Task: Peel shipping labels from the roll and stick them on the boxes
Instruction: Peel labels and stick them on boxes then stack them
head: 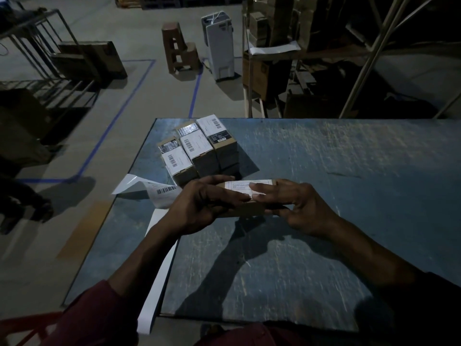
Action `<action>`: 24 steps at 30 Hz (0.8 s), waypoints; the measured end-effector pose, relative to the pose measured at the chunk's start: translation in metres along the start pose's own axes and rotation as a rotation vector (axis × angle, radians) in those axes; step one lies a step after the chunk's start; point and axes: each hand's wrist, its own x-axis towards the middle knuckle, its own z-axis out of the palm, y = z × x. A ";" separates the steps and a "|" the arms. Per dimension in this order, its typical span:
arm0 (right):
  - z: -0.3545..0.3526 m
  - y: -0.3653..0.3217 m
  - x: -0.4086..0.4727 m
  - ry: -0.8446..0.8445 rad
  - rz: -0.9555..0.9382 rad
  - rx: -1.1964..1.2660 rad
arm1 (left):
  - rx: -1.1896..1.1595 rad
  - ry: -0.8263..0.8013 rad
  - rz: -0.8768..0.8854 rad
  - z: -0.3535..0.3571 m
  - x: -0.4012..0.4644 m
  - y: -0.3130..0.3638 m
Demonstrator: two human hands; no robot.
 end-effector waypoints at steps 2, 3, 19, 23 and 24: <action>0.002 0.002 -0.001 0.049 0.014 0.059 | -0.026 0.018 -0.012 0.003 -0.001 0.002; 0.002 0.003 -0.002 0.070 0.027 0.068 | -0.057 0.061 -0.022 0.004 -0.002 0.002; 0.076 -0.012 0.049 0.234 -0.538 -0.590 | -0.919 0.723 -1.002 -0.021 -0.005 -0.022; 0.085 -0.024 0.065 0.246 -0.346 -0.329 | -0.912 0.785 -0.908 -0.045 -0.009 -0.033; 0.087 -0.029 0.070 0.266 -0.232 -0.279 | -0.885 0.765 -0.879 -0.052 -0.012 -0.038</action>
